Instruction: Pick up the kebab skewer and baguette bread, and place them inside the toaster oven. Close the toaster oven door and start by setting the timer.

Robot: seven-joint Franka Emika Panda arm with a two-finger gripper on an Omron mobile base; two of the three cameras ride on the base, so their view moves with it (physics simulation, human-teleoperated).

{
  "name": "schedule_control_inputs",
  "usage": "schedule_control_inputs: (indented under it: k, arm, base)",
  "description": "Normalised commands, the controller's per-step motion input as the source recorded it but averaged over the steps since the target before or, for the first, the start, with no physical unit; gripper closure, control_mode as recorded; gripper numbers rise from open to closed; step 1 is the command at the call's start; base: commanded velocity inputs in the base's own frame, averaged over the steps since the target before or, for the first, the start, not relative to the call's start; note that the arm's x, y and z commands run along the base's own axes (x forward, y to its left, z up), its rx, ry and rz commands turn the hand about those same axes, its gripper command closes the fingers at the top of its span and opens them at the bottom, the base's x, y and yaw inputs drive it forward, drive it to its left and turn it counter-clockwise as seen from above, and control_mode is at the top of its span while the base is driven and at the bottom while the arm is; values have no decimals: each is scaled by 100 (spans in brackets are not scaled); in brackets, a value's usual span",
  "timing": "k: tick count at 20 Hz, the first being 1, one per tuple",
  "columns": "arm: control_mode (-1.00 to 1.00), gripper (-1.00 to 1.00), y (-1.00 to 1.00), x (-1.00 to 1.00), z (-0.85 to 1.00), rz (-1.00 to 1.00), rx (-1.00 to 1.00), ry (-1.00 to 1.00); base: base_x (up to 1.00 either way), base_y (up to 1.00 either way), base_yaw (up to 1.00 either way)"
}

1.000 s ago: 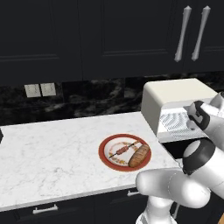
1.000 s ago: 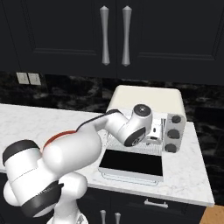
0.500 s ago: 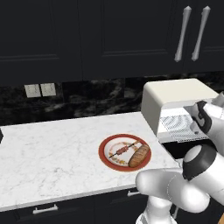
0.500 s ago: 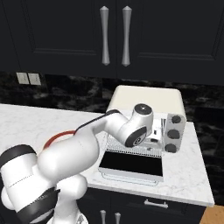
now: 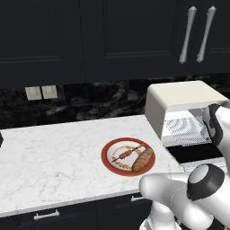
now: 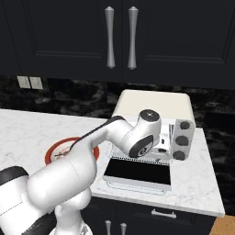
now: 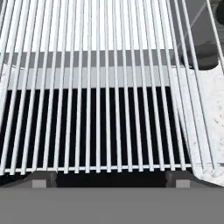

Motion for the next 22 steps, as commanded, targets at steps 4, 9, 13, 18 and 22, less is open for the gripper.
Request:
schedule_control_inputs:
  k: [4, 9, 13, 18, 22]
  arm:
    - [-100, -100, 34, 1, 94, 0, 9, -7]
    - [-100, -100, 77, 18, 63, 0, 14, 0]
    - [-100, -100, 98, 28, 46, 0, 12, 0]
    - [-100, -100, 99, 18, 29, 0, 13, 0]
    - [-100, -100, 89, 8, 9, 0, 16, 0]
  base:
    - [0, 0, 0]
    - [0, 0, 0]
    - [0, 0, 0]
    - [0, 0, 0]
    - [0, 0, 0]
